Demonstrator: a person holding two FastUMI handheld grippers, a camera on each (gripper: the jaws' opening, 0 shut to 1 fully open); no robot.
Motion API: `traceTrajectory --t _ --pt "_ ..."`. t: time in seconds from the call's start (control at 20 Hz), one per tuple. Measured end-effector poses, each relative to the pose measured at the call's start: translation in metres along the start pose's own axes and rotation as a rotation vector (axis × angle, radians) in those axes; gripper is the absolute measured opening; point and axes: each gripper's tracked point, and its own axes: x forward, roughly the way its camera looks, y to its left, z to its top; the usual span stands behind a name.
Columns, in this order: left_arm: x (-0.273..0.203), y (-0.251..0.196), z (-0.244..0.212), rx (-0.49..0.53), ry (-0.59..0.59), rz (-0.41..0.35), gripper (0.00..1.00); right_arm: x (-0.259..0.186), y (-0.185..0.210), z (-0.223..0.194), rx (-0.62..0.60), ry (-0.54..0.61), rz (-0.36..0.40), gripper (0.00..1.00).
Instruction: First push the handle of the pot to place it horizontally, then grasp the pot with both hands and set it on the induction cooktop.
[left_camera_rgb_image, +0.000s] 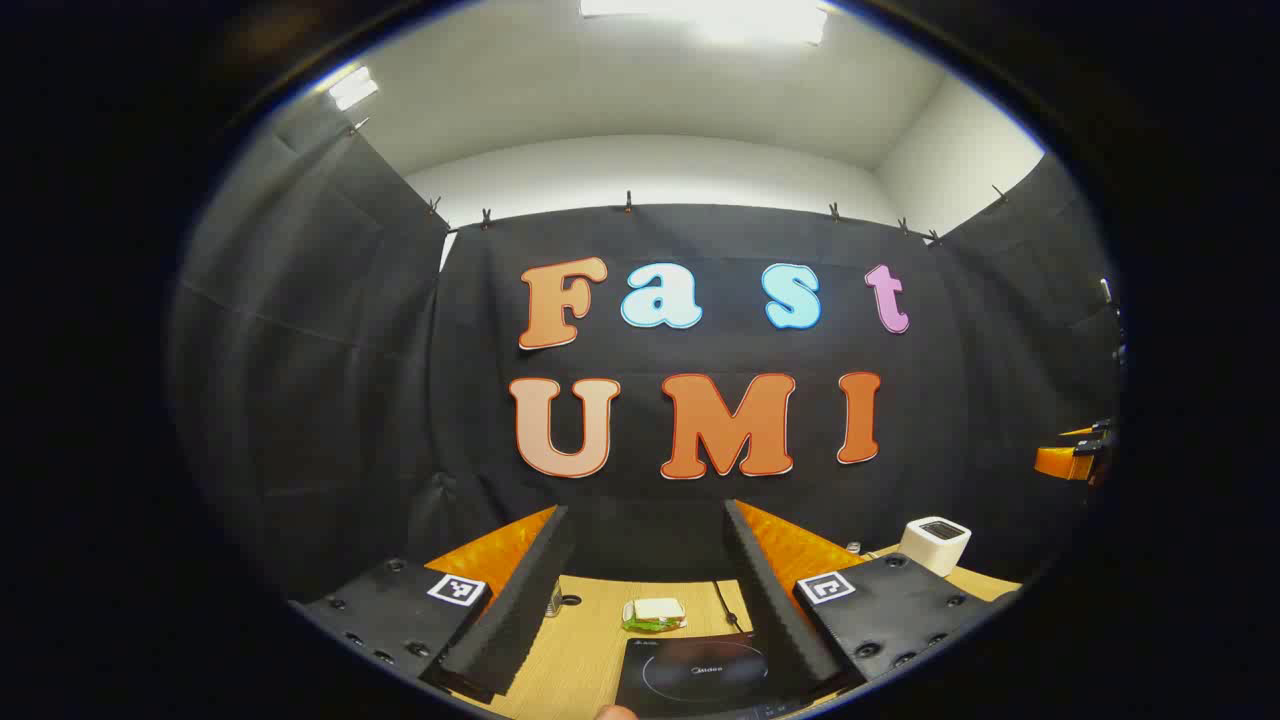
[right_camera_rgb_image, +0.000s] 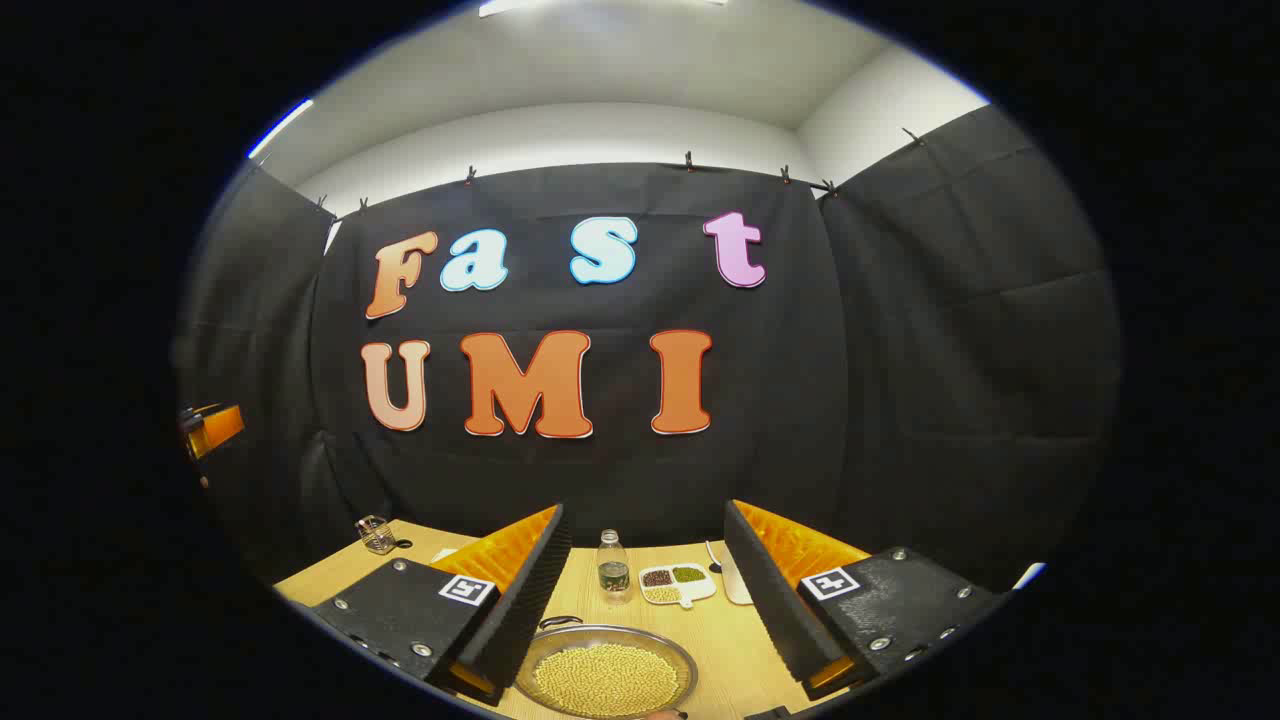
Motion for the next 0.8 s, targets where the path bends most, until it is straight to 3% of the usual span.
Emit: traceTrajectory --t 0.8 --pt "-0.015 0.004 0.011 -0.018 -0.038 -0.008 0.99 -0.009 0.010 -0.003 -0.018 0.002 0.023 0.96"
